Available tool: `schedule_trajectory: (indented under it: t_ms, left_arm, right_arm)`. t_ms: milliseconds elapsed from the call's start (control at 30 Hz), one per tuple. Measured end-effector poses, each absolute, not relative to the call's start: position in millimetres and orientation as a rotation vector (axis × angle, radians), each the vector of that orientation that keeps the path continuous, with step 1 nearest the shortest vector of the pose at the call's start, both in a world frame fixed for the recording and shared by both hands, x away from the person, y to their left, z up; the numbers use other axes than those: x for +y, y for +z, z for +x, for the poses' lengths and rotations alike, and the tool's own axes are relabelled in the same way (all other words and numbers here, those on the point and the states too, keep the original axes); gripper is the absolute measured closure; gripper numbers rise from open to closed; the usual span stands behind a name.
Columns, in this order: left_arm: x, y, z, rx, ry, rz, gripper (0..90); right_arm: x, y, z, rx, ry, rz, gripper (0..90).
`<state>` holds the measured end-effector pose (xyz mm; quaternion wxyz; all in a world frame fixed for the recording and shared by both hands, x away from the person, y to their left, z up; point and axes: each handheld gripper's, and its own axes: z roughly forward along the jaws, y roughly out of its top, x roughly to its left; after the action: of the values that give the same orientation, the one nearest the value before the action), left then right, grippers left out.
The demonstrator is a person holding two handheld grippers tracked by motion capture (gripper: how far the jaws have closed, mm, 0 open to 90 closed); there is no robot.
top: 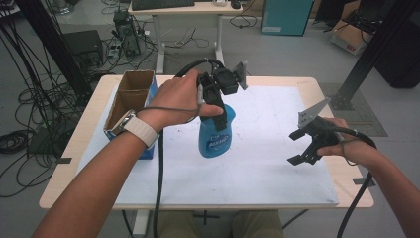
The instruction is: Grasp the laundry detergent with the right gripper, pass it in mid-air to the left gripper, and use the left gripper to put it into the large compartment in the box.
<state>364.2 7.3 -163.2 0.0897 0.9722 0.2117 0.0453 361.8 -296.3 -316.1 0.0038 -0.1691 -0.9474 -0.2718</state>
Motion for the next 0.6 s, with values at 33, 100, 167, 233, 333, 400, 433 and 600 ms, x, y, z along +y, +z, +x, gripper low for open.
schedule_trajectory:
  t_ms: [33,100,167,233,333,400,433,600]
  left_arm:
    - [9.3,-159.9,365.3,0.651,0.15,2.888,37.3]
    - [13.9,-152.9,367.9,0.695,0.175,2.878,37.3]
    - [18.0,-147.0,369.9,0.736,0.193,2.865,37.3]
    - [22.9,-139.9,372.2,0.772,0.223,2.846,37.3]
    - [29.3,-132.2,376.1,0.828,0.236,2.83,37.3]
    - [33.5,-126.7,378.8,0.864,0.243,2.818,37.3]
    - [35.5,-123.8,380.2,0.887,0.242,2.817,37.3]
    - [44.6,-110.8,388.1,1.0,0.246,2.802,37.3]
  right_arm:
    - [-297.1,-314.1,363.1,-2.982,-0.84,-0.523,6.6]
    - [-297.9,-311.6,364.5,-2.996,-0.822,-0.517,6.6]
    - [-298.3,-308.9,365.3,-3.004,-0.801,-0.513,6.6]
    - [-298.4,-306.4,366.1,-3.012,-0.787,-0.511,6.6]
    - [-298.3,-302.5,366.7,-3.018,-0.771,-0.533,6.6]
    - [-298.5,-301.1,367.0,-3.029,-0.753,-0.529,6.7]
    - [-298.6,-300.7,367.4,-3.035,-0.748,-0.525,6.7]
    - [-301.3,-300.0,369.4,-3.038,-0.728,-0.544,7.6]
